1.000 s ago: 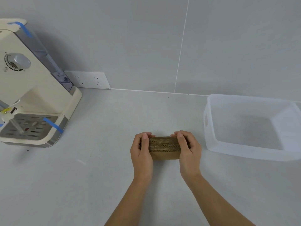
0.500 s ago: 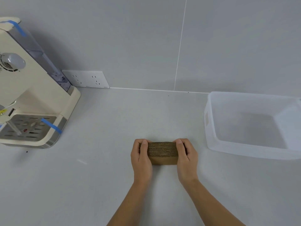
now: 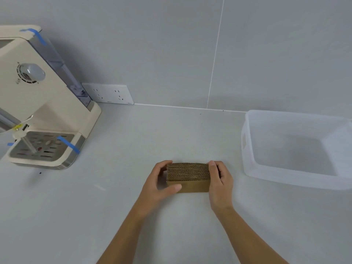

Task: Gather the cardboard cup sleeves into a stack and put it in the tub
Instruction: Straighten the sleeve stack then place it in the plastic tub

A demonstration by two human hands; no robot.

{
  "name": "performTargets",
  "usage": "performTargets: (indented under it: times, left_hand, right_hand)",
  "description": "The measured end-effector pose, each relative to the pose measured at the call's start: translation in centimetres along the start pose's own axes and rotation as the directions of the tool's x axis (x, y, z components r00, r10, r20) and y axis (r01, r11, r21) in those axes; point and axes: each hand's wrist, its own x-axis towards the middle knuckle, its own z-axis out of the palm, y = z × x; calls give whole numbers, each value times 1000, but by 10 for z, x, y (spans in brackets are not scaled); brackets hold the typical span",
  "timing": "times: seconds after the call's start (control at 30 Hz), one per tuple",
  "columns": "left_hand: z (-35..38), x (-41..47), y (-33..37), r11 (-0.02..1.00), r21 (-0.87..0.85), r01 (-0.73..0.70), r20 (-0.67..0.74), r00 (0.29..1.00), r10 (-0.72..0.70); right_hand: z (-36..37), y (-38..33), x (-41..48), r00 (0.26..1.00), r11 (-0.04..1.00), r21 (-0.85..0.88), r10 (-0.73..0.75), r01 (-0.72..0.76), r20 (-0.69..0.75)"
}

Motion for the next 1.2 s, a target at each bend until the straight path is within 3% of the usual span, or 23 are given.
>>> performTargets:
  times: [0.23,0.57,0.73,0.83,0.97,1.07,1.2]
  left_hand:
    - [-16,2,-2,980,196,9,83,996,-26]
    - [-14,4,-4,984,176,1,47,999,-10]
    - [-15,5,-4,984,177,-5,55,998,-4]
    - [-15,5,-6,981,192,-10,64,998,-2]
    - [-16,5,-7,979,202,-21,61,998,9]
    - [-15,5,-5,978,205,-30,66,998,17]
    - [-16,5,-4,981,194,-23,69,998,10]
  right_hand:
    - [-1,-4,-1,1000,1000,-21,5,-5,18]
    - [-5,-6,0,996,998,-47,36,-32,81]
    - [-23,-9,-2,960,996,-73,63,-45,271]
    - [-43,-9,3,899,991,-98,125,-92,421]
    - [-62,-8,7,835,968,-248,159,-29,526]
    - [-65,-6,10,836,938,-338,125,76,535]
    - [-65,-4,11,880,950,-308,108,45,462]
